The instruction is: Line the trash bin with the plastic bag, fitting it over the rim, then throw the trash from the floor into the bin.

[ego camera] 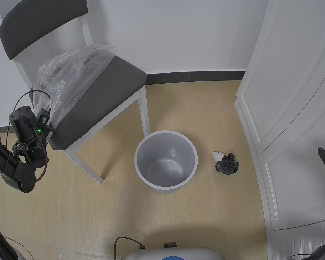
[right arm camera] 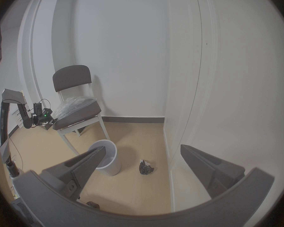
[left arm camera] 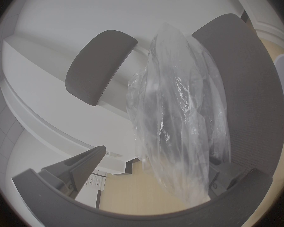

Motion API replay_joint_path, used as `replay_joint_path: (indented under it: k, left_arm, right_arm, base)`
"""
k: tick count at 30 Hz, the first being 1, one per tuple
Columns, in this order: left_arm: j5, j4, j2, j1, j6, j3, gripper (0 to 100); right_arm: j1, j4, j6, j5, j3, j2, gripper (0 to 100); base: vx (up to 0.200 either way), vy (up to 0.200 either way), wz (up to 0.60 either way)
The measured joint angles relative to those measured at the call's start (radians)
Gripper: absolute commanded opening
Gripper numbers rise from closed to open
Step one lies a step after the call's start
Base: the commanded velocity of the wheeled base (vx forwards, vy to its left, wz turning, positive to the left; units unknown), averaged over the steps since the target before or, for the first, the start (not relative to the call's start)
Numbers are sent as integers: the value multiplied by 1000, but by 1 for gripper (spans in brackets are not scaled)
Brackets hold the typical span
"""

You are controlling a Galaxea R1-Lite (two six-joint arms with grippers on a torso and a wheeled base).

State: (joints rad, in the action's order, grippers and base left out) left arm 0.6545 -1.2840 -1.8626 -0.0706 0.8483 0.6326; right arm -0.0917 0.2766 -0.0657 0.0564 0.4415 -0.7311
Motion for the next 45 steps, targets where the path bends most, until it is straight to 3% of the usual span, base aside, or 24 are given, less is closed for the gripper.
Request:
replay_joint_path:
  k: [1,2,26,34,45]
  left_arm:
    - [0,0,0,0,0,0,100]
    - [0,0,0,0,0,0,0]
    - [-11,-53,24,-26,-26,13,0]
    - [-11,-50,40,-102,-248,80,0]
    - [-11,-47,75,-292,-428,114,0]
  right_arm:
    - [0,0,0,0,0,0,100]
    - [0,0,0,1,-1,0,100]
    - [0,9,4,1,3,-6,100]
    - [0,10,6,1,24,13,100]
    - [0,10,30,-3,51,23,100]
  base:
    - [0,0,0]
    - [0,0,0]
    - [0,0,0]
    - [0,0,0]
    - [0,0,0]
